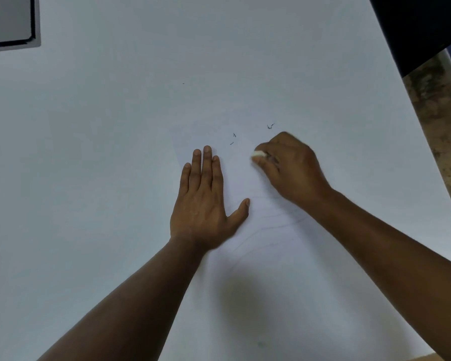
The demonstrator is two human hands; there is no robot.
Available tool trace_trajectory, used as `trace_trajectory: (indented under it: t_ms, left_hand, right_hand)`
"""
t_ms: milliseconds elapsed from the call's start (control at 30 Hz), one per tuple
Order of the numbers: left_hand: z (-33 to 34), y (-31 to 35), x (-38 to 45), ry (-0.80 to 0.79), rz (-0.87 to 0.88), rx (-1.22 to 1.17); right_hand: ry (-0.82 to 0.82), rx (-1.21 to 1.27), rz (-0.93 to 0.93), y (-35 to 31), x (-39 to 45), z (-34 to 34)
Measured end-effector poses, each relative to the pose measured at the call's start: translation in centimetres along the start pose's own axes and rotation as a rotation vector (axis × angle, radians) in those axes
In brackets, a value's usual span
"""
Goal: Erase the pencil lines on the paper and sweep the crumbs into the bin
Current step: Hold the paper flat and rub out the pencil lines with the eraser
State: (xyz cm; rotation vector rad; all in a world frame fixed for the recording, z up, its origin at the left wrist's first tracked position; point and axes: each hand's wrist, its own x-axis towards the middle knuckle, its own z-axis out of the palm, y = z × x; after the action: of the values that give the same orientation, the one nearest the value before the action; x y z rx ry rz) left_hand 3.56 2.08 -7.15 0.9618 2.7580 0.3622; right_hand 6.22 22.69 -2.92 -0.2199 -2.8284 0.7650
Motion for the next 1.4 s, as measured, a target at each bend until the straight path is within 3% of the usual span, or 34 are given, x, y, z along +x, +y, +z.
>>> trace_trajectory:
  t_ms: [133, 233, 333, 500, 600, 733, 900, 1000, 1200, 1400]
  left_hand:
    - [0.2, -0.1, 0.0, 0.001, -0.004, 0.013]
    - [0.2, -0.1, 0.0, 0.003, 0.000, 0.025]
    - [0.1, -0.1, -0.1, 0.009, 0.005, 0.015]
    - [-0.2, 0.0, -0.1, -0.027, -0.014, 0.009]
    - [0.0, 0.0, 0.0, -0.001, -0.010, 0.005]
    - [0.2, -0.1, -0.1, 0.026, 0.003, 0.000]
    - [0.1, 0.0, -0.1, 0.006, -0.003, 0.017]
    - [0.1, -0.1, -0.1, 0.006, -0.007, 0.001]
    - [0.6, -0.1, -0.3, 0.147, -0.019, -0.073]
    - [0.6, 0.1, -0.2, 0.099, -0.110, -0.004]
  right_hand:
    - [-0.075, -0.061, -0.262, -2.0, -0.7, 1.9]
    - [-0.145, -0.132, -0.356, -2.3, -0.2, 2.5]
    - [-0.178, -0.205, -0.304, -1.6, 1.9, 1.9]
    - [-0.002, -0.211, -0.102, 1.8, 5.5, 0.2]
    - [-0.017, -0.143, -0.196, 0.6, 3.8, 0.9]
    - [-0.154, -0.068, -0.312, -1.6, 0.5, 2.3]
    - [-0.020, -0.174, -0.178, 0.8, 4.7, 1.6]
    - [-0.041, -0.128, -0.096, 1.2, 5.5, 1.2]
    - [-0.142, 0.072, -0.217, -1.1, 2.6, 1.4]
    - [-0.212, -0.030, -0.442, -2.4, 2.8, 3.4]
